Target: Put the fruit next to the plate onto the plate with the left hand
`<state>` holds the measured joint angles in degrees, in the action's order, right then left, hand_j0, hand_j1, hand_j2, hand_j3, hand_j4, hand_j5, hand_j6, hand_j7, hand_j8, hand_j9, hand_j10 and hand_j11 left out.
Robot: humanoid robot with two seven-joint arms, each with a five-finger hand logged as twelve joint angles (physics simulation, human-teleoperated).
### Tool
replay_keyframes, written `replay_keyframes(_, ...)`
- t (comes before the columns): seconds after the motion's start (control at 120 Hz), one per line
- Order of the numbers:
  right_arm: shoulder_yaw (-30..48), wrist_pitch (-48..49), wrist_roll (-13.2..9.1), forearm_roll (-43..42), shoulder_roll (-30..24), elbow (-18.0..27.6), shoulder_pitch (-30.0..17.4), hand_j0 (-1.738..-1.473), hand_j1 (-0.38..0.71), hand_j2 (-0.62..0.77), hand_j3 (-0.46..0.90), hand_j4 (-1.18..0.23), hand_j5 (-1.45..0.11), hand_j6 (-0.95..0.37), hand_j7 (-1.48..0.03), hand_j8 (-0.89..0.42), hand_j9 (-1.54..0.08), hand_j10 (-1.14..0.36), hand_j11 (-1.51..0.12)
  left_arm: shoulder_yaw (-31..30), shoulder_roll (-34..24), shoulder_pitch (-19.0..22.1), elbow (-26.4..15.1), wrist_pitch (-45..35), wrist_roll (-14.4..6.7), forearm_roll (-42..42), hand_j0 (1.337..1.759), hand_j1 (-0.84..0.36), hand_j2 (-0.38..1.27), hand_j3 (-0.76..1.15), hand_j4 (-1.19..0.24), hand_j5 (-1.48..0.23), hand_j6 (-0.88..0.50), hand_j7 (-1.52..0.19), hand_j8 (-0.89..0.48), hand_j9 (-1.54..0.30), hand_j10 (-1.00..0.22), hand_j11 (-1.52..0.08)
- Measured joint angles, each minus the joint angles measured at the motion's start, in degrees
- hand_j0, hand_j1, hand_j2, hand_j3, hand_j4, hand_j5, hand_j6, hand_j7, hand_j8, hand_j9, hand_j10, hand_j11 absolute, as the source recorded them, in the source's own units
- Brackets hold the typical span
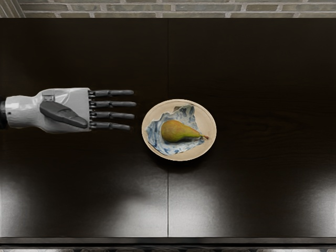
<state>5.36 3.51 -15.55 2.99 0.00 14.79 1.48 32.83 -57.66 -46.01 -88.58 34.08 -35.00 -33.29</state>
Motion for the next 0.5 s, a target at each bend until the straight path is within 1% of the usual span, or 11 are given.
replay_keyframes(0.125,0.0,0.0,0.04,0.0,0.0,0.06,0.01,-1.658,-0.31,-0.01,0.0,-0.03,-0.04,-0.03,-0.04,-0.03,-0.04,-0.03,-0.04,0.09,-2.25,1.23,1.89,0.68,0.0,-0.06,1.658,0.05,0.05,0.0,-0.25,-0.33,-0.25,-0.33,-0.25,-0.33,-0.25,-0.33)
replay_keyframes(0.3,0.0,0.0,0.07,0.0,0.0,0.13,0.02,-1.658,-0.31,-0.01,0.0,-0.03,-0.04,-0.03,-0.04,-0.03,-0.04,-0.03,-0.04,0.04,-7.04,2.11,2.69,0.92,0.0,-0.09,1.658,0.05,0.05,0.0,-0.24,-0.32,-0.24,-0.32,-0.24,-0.32,-0.24,-0.32)
replay_keyframes(0.5,0.0,0.0,0.07,0.0,0.0,0.14,0.02,-1.658,-0.31,-0.01,0.0,-0.03,-0.04,-0.03,-0.04,-0.03,-0.04,-0.03,-0.04,0.08,-7.76,2.71,3.26,0.98,0.0,-0.12,1.658,0.05,0.05,0.0,-0.24,-0.32,-0.24,-0.32,-0.24,-0.32,-0.24,-0.32)
